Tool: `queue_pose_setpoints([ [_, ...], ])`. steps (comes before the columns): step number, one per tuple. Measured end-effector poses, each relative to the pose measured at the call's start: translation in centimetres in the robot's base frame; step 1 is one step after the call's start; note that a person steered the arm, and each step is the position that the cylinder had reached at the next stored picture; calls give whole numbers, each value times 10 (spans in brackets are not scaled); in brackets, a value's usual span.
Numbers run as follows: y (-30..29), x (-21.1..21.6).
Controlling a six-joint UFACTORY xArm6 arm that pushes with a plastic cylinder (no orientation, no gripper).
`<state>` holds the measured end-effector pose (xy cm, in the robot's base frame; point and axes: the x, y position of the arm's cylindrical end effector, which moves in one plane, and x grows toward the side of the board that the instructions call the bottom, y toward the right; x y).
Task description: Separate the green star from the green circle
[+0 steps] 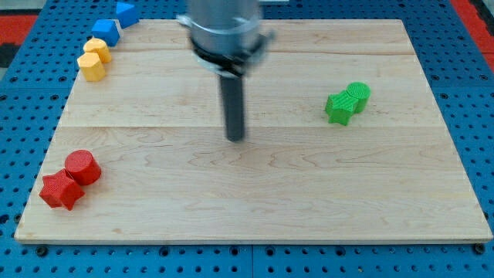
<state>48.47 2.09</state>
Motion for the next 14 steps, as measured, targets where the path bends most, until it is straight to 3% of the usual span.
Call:
queue_pose_setpoints([
  [1,90,13],
  [4,148,-23],
  [6,145,-54],
  [11,97,-77],
  [13,54,52],
  [14,-46,88],
])
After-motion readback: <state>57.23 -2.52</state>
